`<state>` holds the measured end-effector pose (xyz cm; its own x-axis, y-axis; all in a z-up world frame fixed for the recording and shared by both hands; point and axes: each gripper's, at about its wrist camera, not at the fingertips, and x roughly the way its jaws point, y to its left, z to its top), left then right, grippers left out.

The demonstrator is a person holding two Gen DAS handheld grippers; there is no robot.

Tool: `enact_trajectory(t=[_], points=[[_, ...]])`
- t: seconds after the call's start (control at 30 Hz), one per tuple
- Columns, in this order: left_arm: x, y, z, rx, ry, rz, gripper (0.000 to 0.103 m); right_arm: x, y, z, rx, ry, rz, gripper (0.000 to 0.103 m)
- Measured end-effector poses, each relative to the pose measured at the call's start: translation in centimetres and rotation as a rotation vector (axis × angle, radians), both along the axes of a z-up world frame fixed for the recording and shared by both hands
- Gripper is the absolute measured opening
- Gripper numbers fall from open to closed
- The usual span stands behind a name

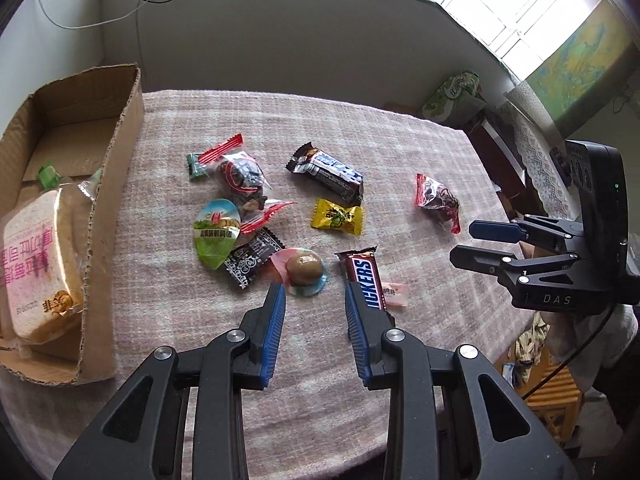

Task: Organize snacks
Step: 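Grasp the Snickers bar with the left gripper while the right approaches the chocolate bag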

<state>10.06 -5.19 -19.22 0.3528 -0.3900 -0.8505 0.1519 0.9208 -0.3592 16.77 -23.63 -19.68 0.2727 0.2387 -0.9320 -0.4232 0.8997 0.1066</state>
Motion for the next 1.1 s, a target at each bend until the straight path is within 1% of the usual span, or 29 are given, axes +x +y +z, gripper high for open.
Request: enact_trajectory(t=[0.13, 0.23, 0.3, 0.4, 0.6, 0.67, 0.77, 0.93, 1.1], points=[[-0.1, -2.2, -0.6, -0.024, 0.026, -0.035, 0.029, 0.7, -2.5, 0.0, 0.0, -0.008, -0.059, 0.061], [0.0, -3.6, -1.1, -0.042, 0.041, -0.048, 0.029, 1.5, -3.8, 0.3, -0.009, -0.033, -0.069, 0.061], [0.1, -4.3, -1.3, -0.046, 0.047, -0.05, 0.029, 2.3, -4.1, 0.4, -0.021, -0.04, -0.052, 0.061], [0.2, -4.8, -1.8, -0.041, 0.057, -0.049, 0.029, 3.6, -4.0, 0.3, -0.055, -0.049, 0.004, 0.066], [0.6, -5.6, -2.9, -0.026, 0.074, -0.035, 0.029, 5.8, -3.0, -1.5, -0.103, -0.029, 0.093, 0.066], [0.8, -5.8, -3.5, -0.015, 0.082, -0.037, 0.029, 6.3, -2.7, -2.1, -0.124, -0.03, 0.109, 0.066], [1.4, -6.0, -4.0, 0.023, 0.083, -0.031, 0.029, 7.0, -2.2, -2.8, -0.13, -0.021, 0.13, 0.066], [1.9, -5.9, -4.9, 0.042, 0.105, -0.008, 0.029, 7.6, -1.4, -4.2, -0.144, -0.001, 0.163, 0.066], [1.8, -6.1, -5.3, 0.061, 0.098, -0.009, 0.029, 8.1, -1.0, -4.9, -0.142, 0.016, 0.174, 0.066]])
